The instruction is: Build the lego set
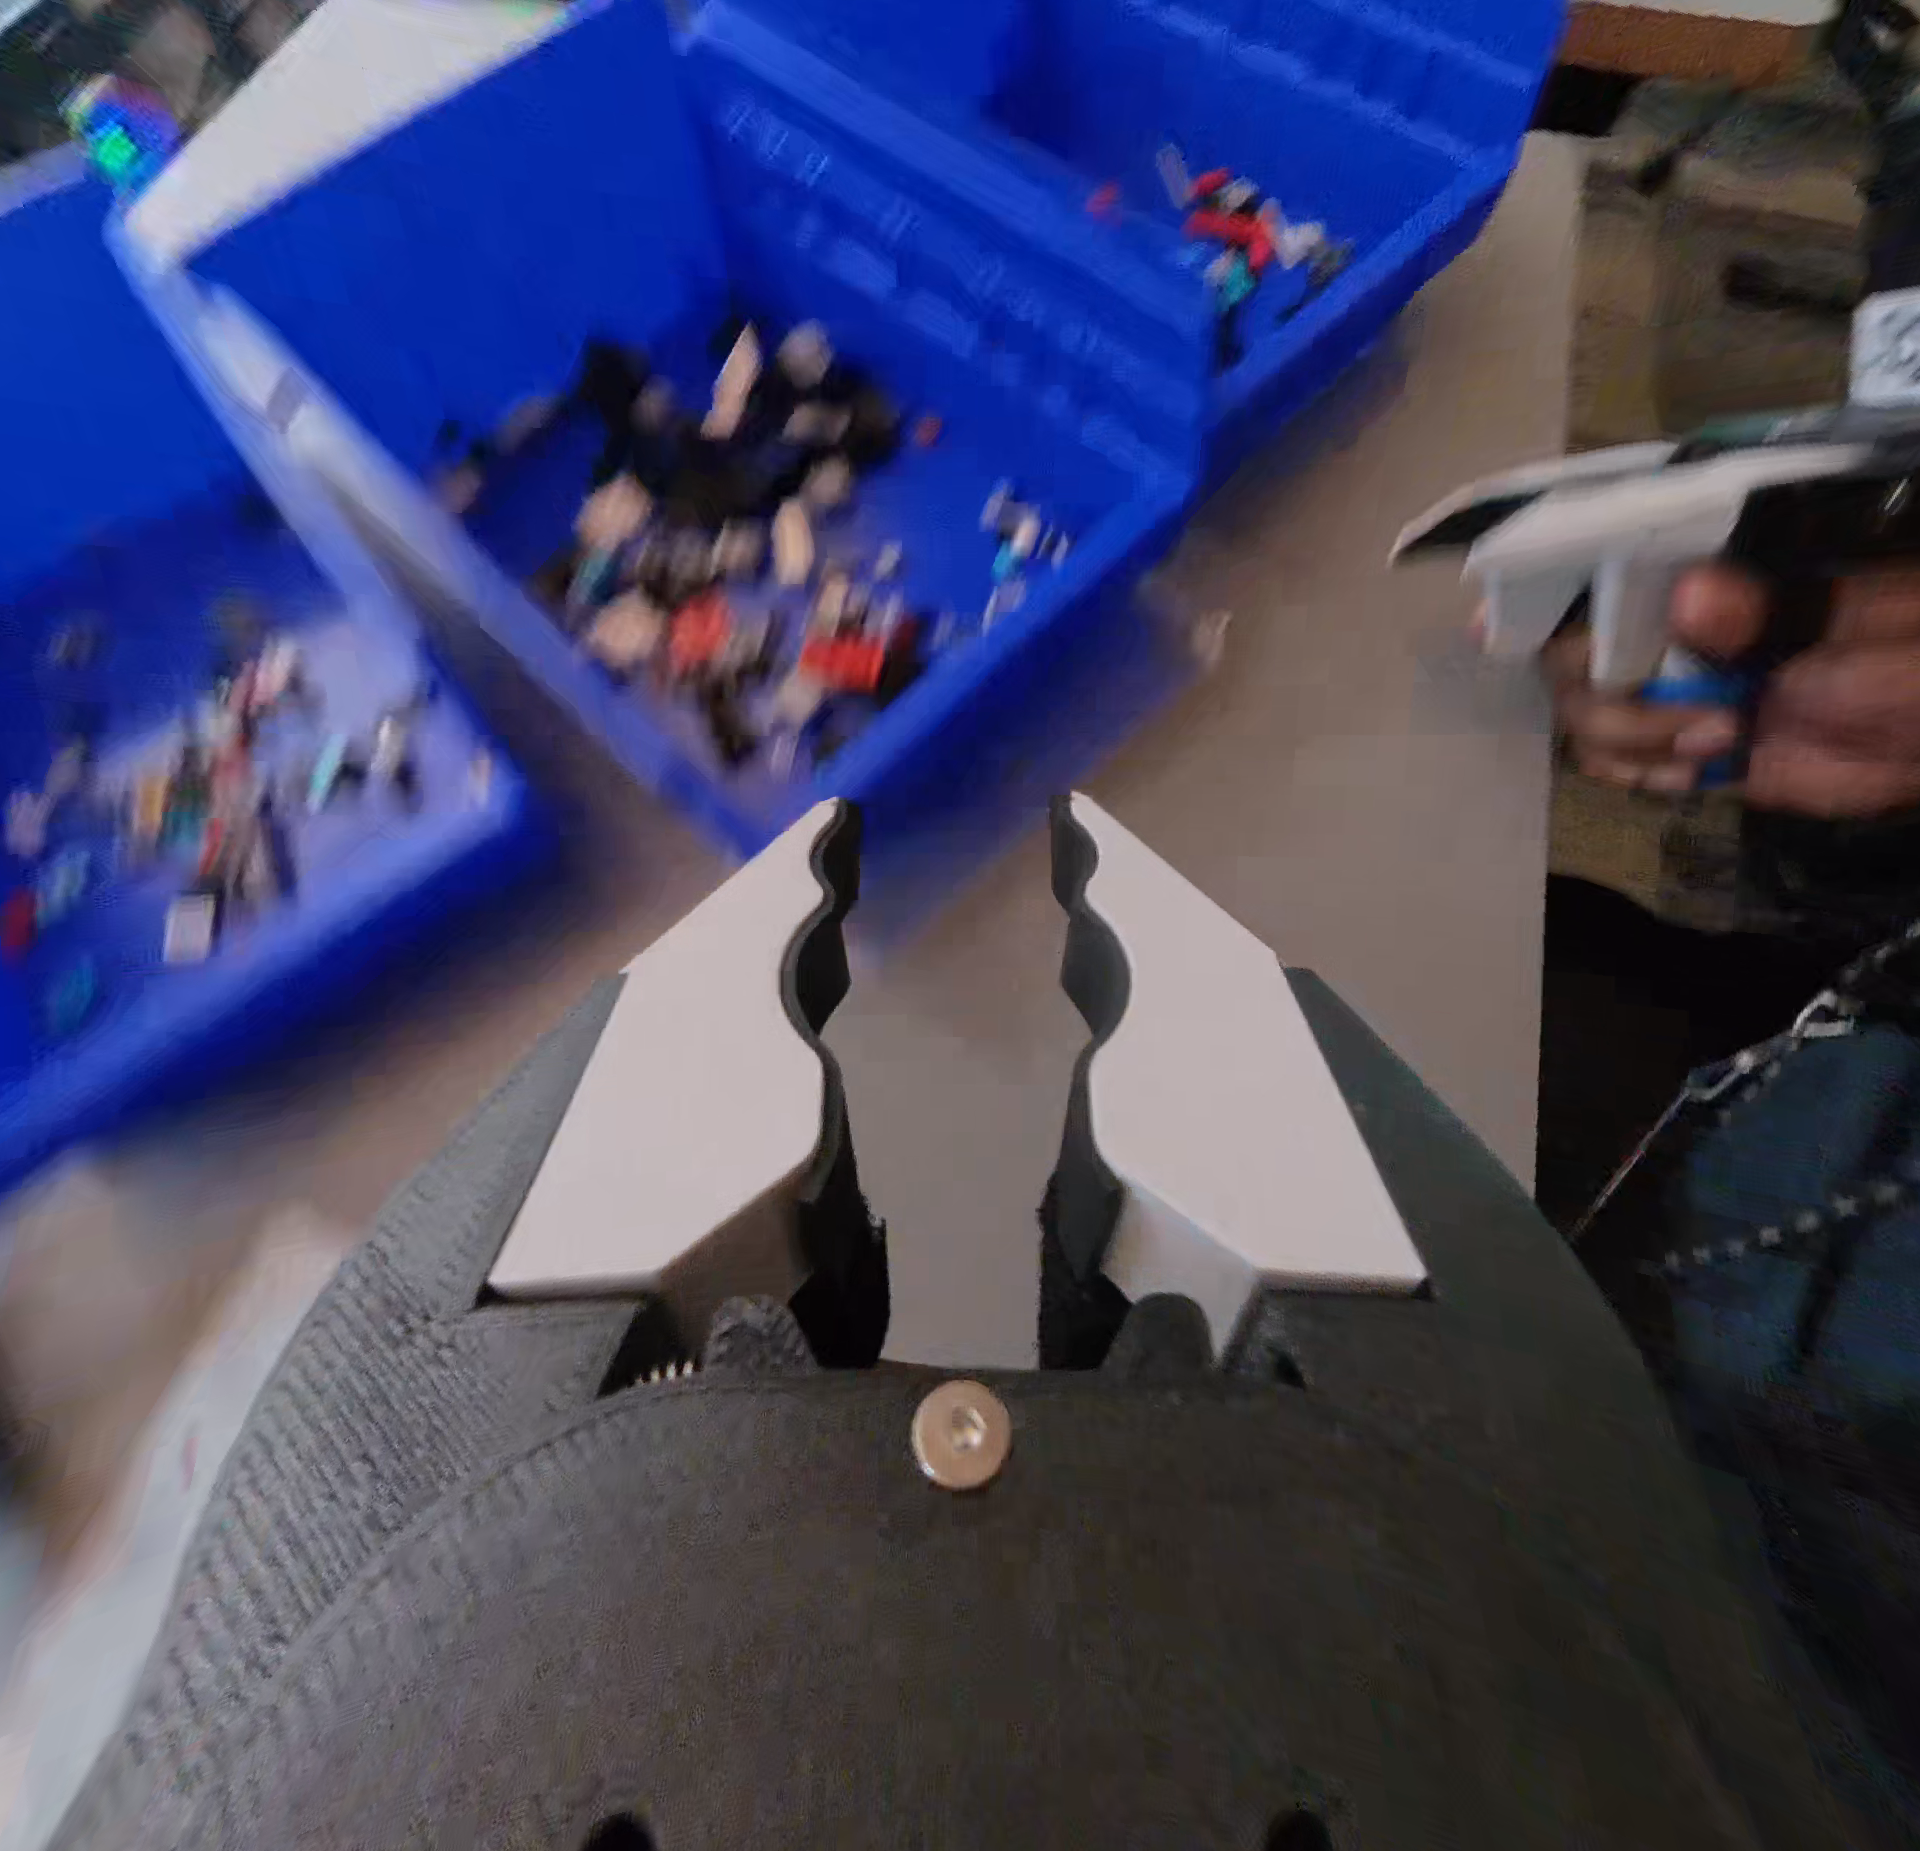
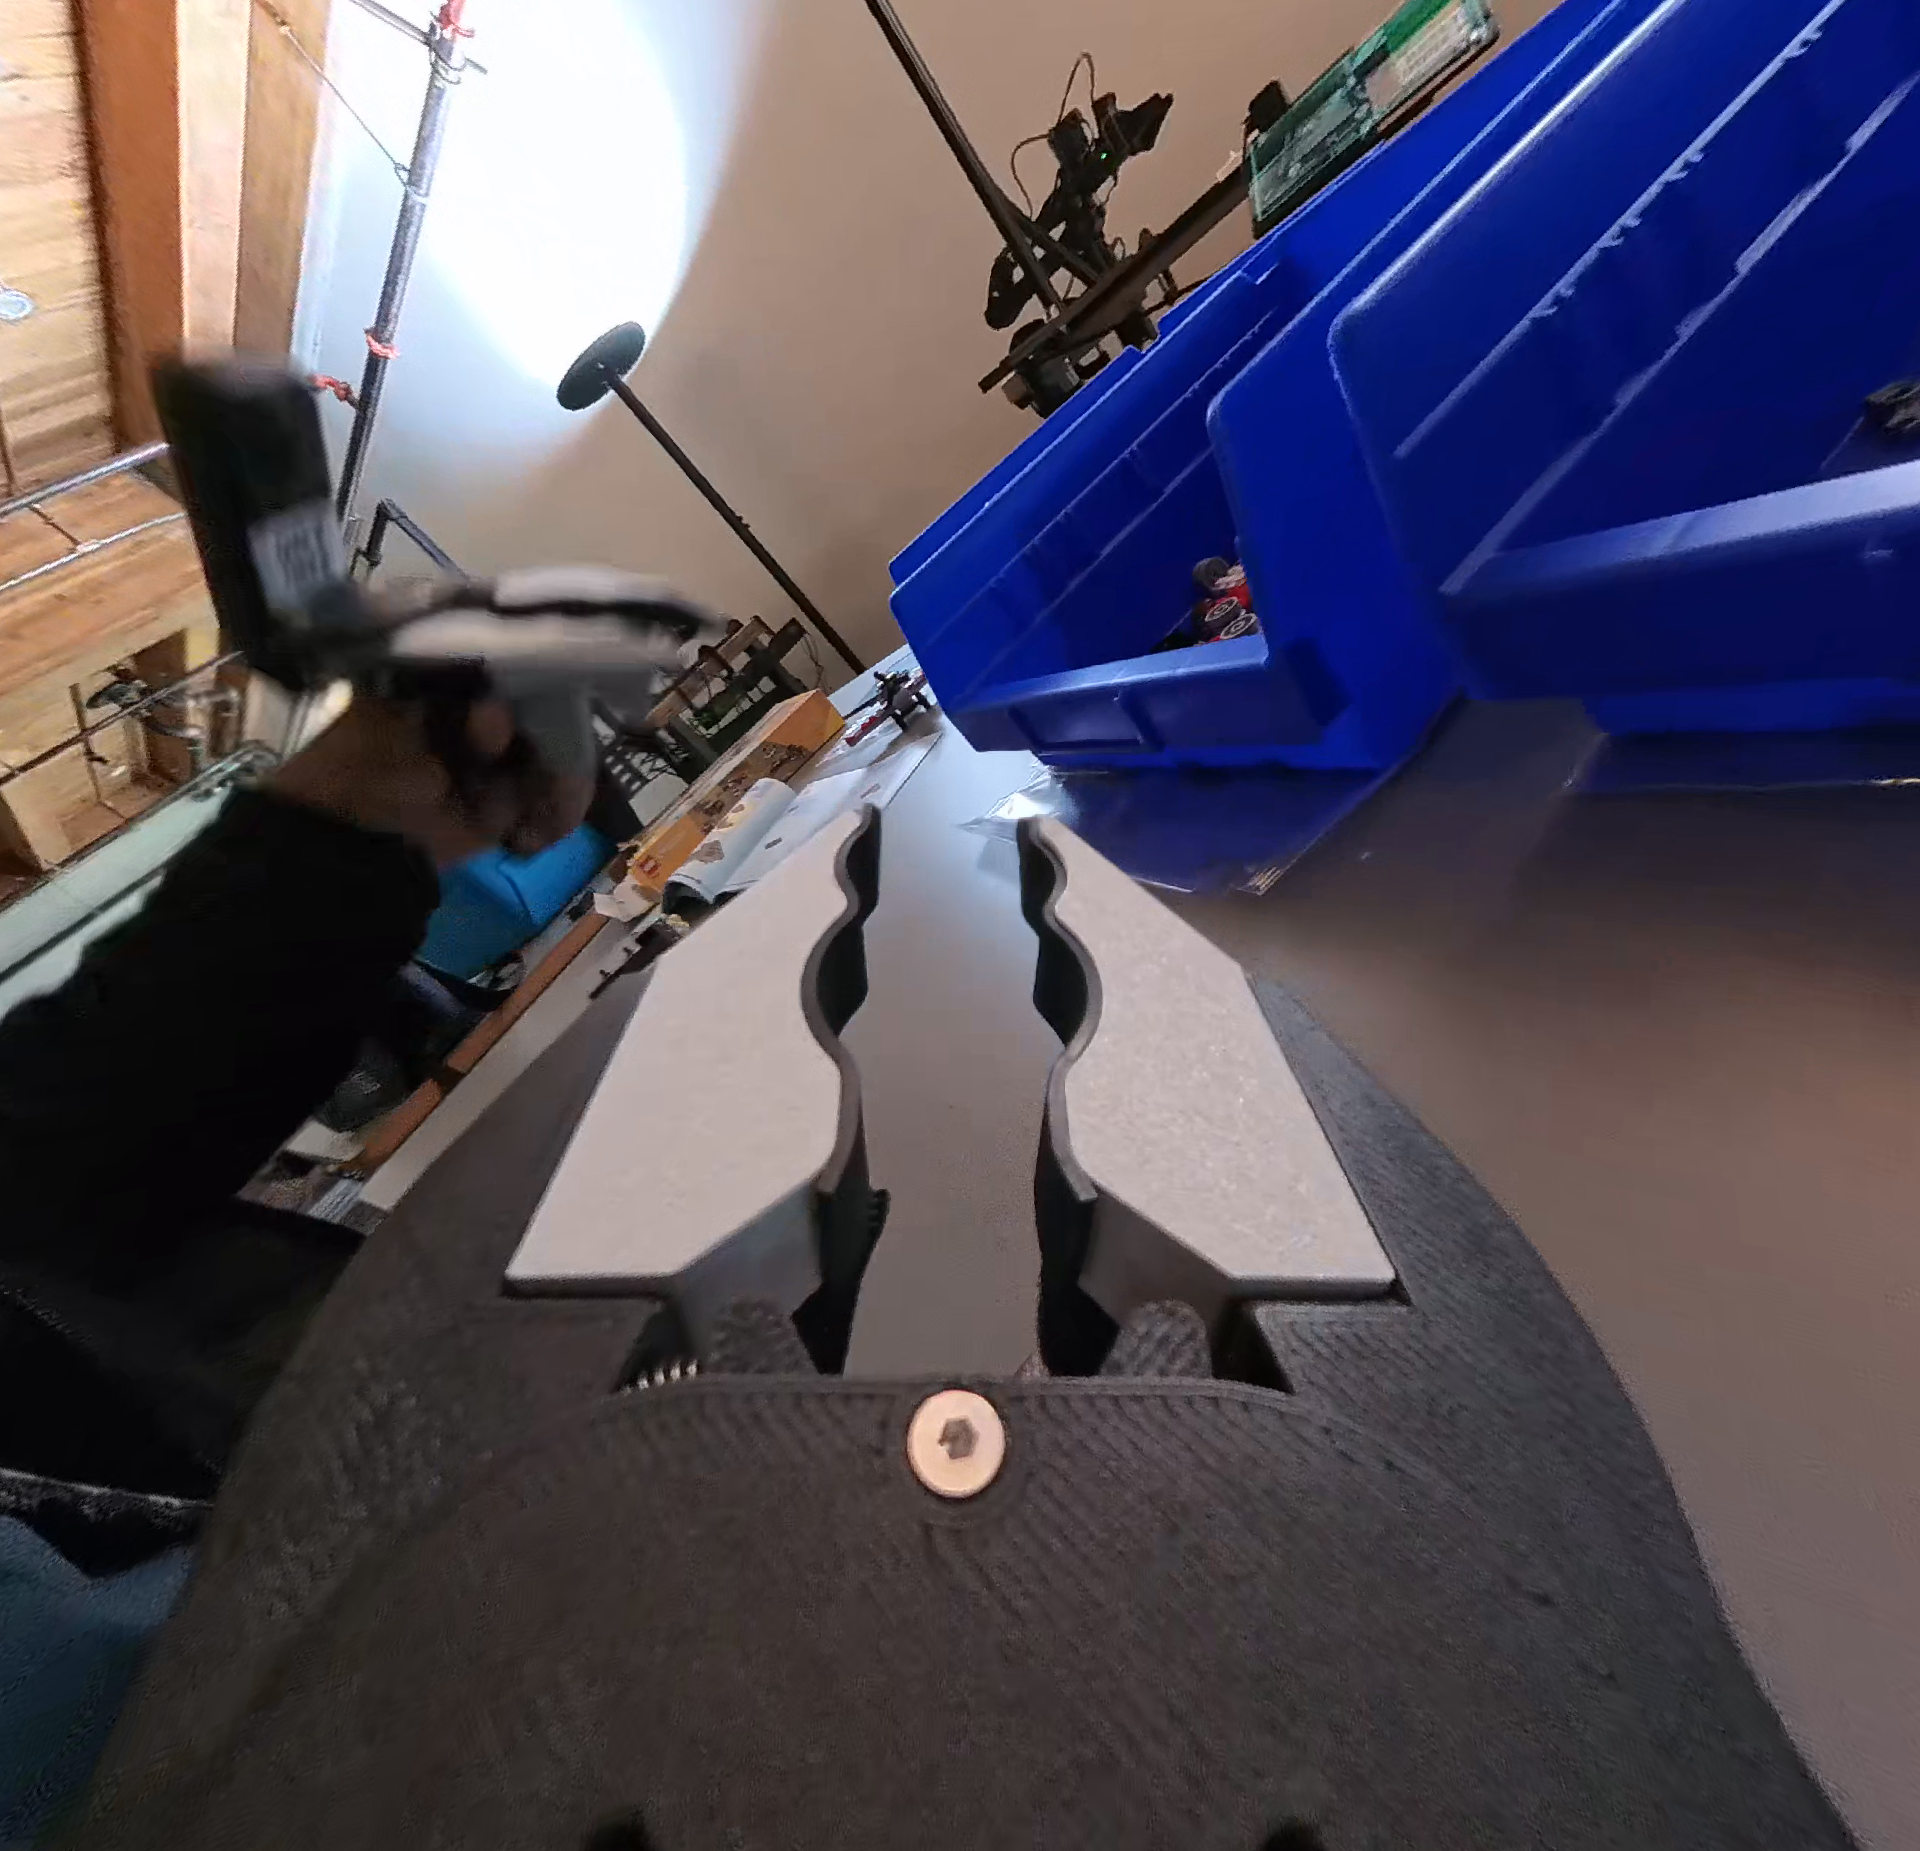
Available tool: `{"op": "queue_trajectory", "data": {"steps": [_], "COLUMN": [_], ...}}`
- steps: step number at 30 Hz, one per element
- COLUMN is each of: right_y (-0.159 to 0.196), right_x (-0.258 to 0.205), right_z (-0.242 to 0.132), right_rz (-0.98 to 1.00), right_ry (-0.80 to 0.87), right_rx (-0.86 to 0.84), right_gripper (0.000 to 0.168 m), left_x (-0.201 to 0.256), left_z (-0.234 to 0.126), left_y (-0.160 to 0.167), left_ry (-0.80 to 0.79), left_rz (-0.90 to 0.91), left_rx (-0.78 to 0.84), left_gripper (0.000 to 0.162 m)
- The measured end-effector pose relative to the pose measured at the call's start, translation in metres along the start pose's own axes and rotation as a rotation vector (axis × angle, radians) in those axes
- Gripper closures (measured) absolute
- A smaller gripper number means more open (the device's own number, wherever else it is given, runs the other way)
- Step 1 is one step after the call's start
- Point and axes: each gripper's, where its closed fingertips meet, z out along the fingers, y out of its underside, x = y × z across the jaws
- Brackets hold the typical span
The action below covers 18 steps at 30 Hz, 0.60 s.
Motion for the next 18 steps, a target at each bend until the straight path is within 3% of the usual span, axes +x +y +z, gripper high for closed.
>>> {"op": "queue_trajectory", "data": {"steps": [4, 7, 12, 18], "right_y": [0.005, 0.005, 0.005, 0.0], "right_x": [-0.006, -0.01, -0.009, -0.006], "right_z": [0.001, -0.001, -0.014, -0.038], "right_rz": [0.011, -0.011, -0.033, -0.018], "right_ry": [-0.035, -0.04, -0.025, -0.01], "right_rx": [-0.024, -0.031, -0.032, -0.002], "right_gripper": [0.142, 0.142, 0.141, 0.141], "left_x": [0.054, 0.095, 0.129, 0.136], "left_z": [0.095, 0.175, 0.299, 0.364], "left_y": [-0.121, -0.17, -0.17, -0.142], "left_ry": [0.203, 0.295, 0.364, 0.42], "left_rz": [0.268, 0.453, 0.648, 0.82], "left_rx": [-0.029, -0.125, -0.41, -0.583], "left_gripper": [0.124, 0.125, 0.126, 0.13]}}
